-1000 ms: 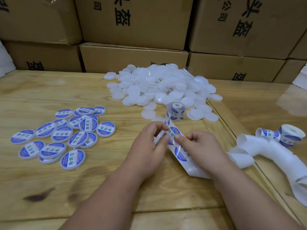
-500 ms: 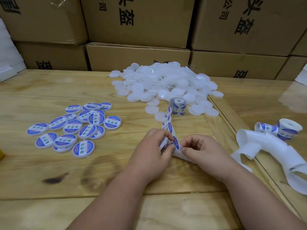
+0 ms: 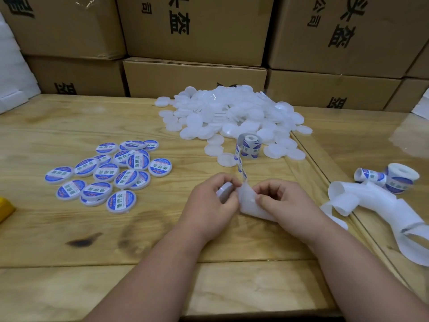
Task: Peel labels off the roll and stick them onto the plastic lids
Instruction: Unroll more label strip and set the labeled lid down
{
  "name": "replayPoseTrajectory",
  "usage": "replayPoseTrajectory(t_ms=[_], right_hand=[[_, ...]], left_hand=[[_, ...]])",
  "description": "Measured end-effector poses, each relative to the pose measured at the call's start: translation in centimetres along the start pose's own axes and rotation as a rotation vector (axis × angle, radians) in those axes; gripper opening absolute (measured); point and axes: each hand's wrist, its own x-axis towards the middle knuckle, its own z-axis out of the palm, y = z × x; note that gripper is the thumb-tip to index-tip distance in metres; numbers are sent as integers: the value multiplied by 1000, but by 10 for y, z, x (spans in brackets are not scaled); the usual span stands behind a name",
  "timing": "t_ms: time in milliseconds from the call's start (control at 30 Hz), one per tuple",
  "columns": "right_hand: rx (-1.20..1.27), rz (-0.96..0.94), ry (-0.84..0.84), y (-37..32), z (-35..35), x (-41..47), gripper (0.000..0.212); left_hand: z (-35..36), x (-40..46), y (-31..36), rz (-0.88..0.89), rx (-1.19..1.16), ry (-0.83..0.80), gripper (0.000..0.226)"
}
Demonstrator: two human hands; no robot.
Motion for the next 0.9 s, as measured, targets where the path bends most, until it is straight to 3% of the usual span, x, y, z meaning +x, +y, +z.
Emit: replayPoseTrajectory(t_ms=[133, 233, 333, 400, 467, 700, 900], right_hand=[[-58, 19, 142, 0, -10, 1, 22], [-299, -8, 350, -2, -10, 5, 21], [-472, -343, 592, -18, 12, 12, 24], [-458, -589, 572, -32, 31, 23, 20], [-462, -668, 494, -40, 48, 36, 19], [-444, -601, 406, -27, 70, 54, 20], [-370, -579, 426, -23, 73, 51, 13]], left_hand=[[-12, 7, 0, -172, -237, 119, 19], [-30, 20, 0, -214, -316, 158, 22], [-43, 32, -3, -260, -355, 154, 27], [-47, 38, -9, -305, -356, 120, 28], [-50, 42, -15, -325, -386, 76, 28], [-54, 47, -26, -327, -511, 55, 25], [-54, 47, -23, -295, -575, 27, 24]])
